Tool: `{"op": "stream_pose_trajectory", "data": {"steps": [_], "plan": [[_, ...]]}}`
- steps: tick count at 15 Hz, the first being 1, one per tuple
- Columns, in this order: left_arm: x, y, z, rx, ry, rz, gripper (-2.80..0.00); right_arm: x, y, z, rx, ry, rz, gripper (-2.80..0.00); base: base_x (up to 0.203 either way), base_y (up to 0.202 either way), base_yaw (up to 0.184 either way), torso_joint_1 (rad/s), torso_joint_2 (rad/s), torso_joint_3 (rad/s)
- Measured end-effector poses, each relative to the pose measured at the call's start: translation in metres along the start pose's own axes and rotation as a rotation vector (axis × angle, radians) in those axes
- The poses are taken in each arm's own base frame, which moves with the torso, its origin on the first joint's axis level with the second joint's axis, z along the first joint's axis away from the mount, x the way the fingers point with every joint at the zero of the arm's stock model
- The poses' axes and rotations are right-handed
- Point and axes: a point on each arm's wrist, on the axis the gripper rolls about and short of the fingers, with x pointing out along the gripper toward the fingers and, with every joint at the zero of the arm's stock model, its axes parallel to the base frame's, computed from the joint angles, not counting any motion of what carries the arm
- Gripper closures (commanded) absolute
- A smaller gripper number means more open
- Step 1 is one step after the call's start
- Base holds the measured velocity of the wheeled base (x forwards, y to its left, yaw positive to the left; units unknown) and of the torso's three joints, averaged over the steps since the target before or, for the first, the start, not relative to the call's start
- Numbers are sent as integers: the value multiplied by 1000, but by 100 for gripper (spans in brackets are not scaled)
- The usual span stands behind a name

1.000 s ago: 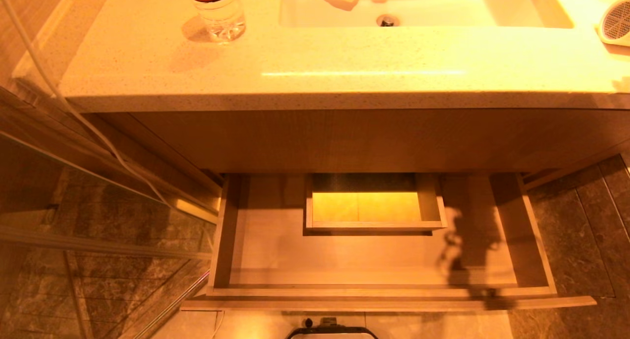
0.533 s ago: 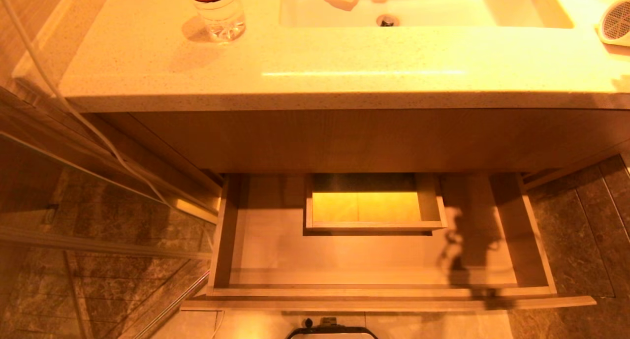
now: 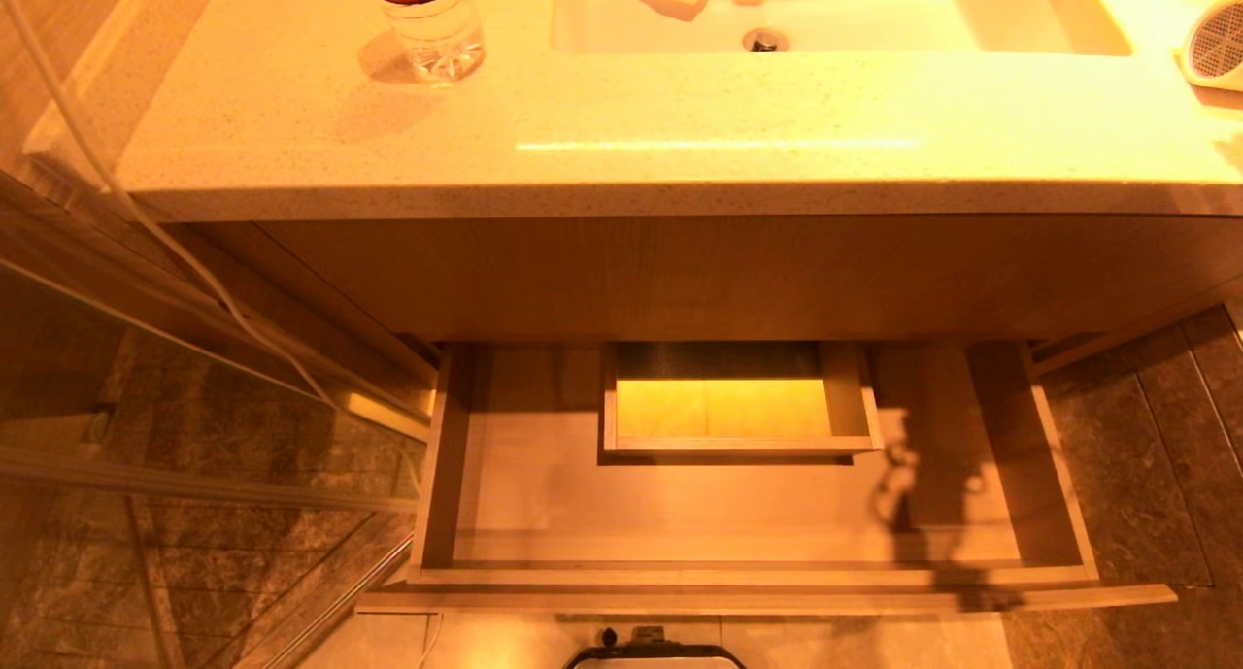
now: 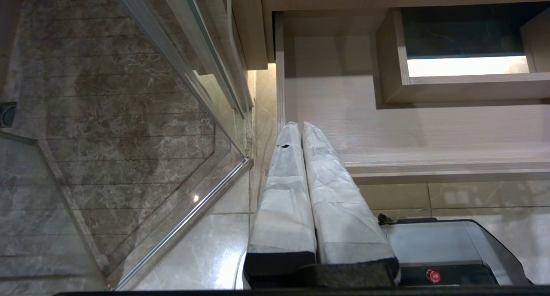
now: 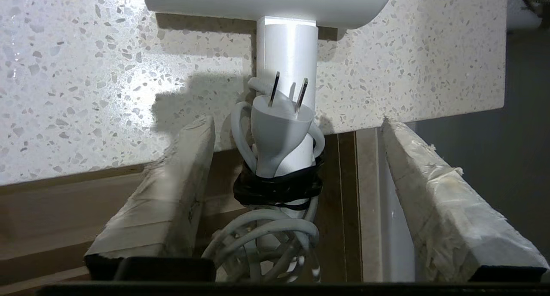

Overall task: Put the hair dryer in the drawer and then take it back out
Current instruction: Pick up the hairdryer

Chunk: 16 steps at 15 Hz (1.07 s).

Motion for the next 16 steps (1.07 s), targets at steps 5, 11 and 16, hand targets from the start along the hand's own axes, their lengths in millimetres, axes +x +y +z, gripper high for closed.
{"op": "stream_pose_trajectory", "data": {"steps": [5, 11, 16], "plan": [[0, 0, 0, 0, 0, 0, 0, 14, 0, -5, 74, 40, 12, -280, 0, 0, 0, 0, 0, 0], [0, 0, 0, 0, 0, 0, 0, 33, 0, -10, 80, 79, 20, -280, 0, 0, 0, 0, 0, 0], [0, 0, 0, 0, 0, 0, 0, 42, 3, -12, 85, 79, 110, -280, 0, 0, 0, 0, 0, 0]]}}
